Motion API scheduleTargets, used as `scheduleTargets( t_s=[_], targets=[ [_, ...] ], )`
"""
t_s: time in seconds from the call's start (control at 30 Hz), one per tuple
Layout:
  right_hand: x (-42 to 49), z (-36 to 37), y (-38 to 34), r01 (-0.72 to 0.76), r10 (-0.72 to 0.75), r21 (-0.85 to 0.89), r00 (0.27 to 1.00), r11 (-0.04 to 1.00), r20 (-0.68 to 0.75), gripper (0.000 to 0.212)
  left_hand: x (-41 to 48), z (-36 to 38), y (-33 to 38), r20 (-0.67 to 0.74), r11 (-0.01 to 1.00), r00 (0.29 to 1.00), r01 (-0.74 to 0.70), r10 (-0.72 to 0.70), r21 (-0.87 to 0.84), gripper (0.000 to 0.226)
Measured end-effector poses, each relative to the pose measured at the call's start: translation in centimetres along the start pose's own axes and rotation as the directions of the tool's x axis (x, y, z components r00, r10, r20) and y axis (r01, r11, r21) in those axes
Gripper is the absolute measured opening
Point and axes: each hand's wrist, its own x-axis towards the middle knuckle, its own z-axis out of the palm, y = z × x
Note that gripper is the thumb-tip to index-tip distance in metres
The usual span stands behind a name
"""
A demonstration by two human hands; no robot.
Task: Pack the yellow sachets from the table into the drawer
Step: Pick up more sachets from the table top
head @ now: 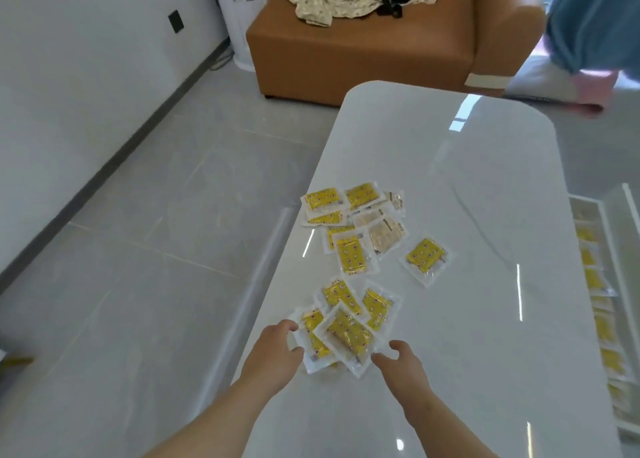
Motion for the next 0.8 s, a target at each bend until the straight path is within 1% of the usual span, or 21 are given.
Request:
scheduleTargets(
  t_s=[0.1,0.2,0.23,0.3,0.37,0.47,0.53,0.57,0.6,0.63,0.7,0.73,0.8],
  targets=[
    [3.4,0.3,0.2,-0.021,0.015,-0.077,0.997,0.997,-0.075,0.056,3.7,1.9,-0.1,0.080,0.998,0.997,-0.024,0.019,0.060,0.051],
    [7.0,1.4,0.6,-0.035,0.008,-0.237,0.993,0.971,-0.114,0.058,7.8,4.7,0.9,0.156,0.970,0.985,-0.103,0.068,0.222,0.066],
    [8.1,1.8,0.6,-0.036,0.004,-0.246,0.992,0.969,-0.129,0.060,9.0,5.8,1.3,0.191,0.959,0.979,-0.122,0.073,0.255,0.072],
    [10.2,2.6,0.5,-0.052,0.011,-0.205,0.980,0.977,-0.197,0.068,11.2,8.1,1.5,0.249,0.938,0.967,-0.139,0.059,0.318,0.081],
    [11.7,3.3,0.2,-0.096,0.038,-0.194,0.959,0.976,-0.282,0.084,12.4,9.9,1.1,0.223,0.894,0.971,-0.170,0.081,0.414,0.081],
    [12.6,5.1,-0.2,-0.103,0.028,-0.224,0.949,0.969,-0.314,0.102,13.3,10.1,0.1,0.115,0.830,0.966,-0.259,0.233,0.494,0.076],
    [12.9,6.3,-0.3,-0.088,0.018,-0.213,0.950,0.973,-0.313,0.106,14.0,9.3,-0.6,0.072,0.833,0.952,-0.297,0.299,0.466,0.074],
    [12.9,6.7,-0.5,-0.085,0.018,-0.204,0.950,0.975,-0.313,0.106,14.3,8.9,-1.0,0.045,0.863,0.952,-0.295,0.303,0.410,0.074],
    [13.0,7.1,-0.6,-0.082,0.016,-0.202,0.951,0.976,-0.309,0.105,14.6,8.5,-1.4,0.010,0.907,0.957,-0.278,0.290,0.318,0.074],
    [13.1,7.4,-0.8,-0.078,0.013,-0.205,0.954,0.976,-0.301,0.103,14.7,8.2,-1.6,-0.026,0.949,0.967,-0.245,0.255,0.201,0.076],
    [13.3,8.1,-1.1,-0.056,0.000,-0.186,0.958,0.981,-0.287,0.101,14.9,7.4,-2.0,-0.063,0.988,0.986,-0.154,0.154,0.008,0.083],
    [13.4,8.4,-1.2,-0.032,-0.013,-0.153,0.959,0.988,-0.283,0.099,15.0,7.0,-2.1,-0.055,0.992,0.992,-0.115,0.113,-0.042,0.086],
    [13.5,9.0,-1.5,0.003,-0.028,-0.095,0.965,0.995,-0.263,0.088,15.3,6.1,-2.3,-0.015,0.995,0.997,-0.080,0.079,-0.064,0.086]
  ],
)
